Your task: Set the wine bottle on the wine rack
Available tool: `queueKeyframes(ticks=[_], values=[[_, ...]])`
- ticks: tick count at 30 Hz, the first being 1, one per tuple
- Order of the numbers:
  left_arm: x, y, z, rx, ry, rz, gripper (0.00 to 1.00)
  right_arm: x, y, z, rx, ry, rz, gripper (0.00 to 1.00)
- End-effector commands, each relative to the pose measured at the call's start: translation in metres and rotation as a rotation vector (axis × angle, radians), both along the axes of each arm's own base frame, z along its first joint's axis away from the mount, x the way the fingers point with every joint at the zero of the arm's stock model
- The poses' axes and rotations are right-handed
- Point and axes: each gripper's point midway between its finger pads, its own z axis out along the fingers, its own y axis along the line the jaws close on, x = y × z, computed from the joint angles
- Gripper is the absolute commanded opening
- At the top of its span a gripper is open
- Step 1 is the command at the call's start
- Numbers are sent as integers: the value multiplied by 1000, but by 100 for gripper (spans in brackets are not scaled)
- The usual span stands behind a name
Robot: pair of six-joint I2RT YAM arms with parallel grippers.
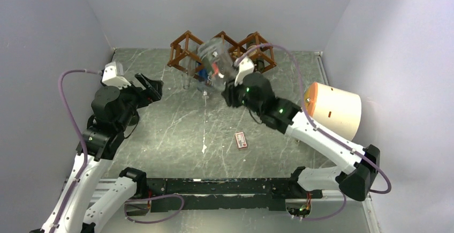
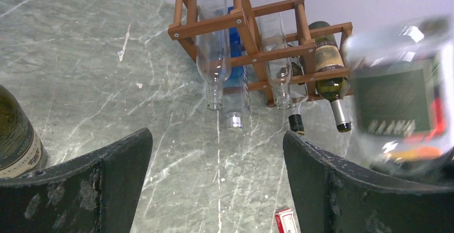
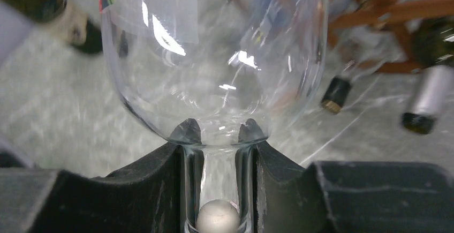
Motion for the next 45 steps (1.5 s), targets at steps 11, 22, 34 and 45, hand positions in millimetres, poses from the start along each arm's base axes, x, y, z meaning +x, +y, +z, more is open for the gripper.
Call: queueKeyframes(ticks=[11, 22, 34, 45], values=[[4, 3, -22, 64, 36, 7, 95, 156, -52, 117, 281, -50, -401, 0], [6, 3, -35, 98, 60, -5, 93, 218, -61, 91, 333, 111, -403, 0], [7, 3, -41, 92, 70, 2, 92, 235, -45, 52, 319, 223, -387, 0], [8, 3, -44, 93, 83, 2, 92, 238, -56, 19, 281, 258, -467, 14]])
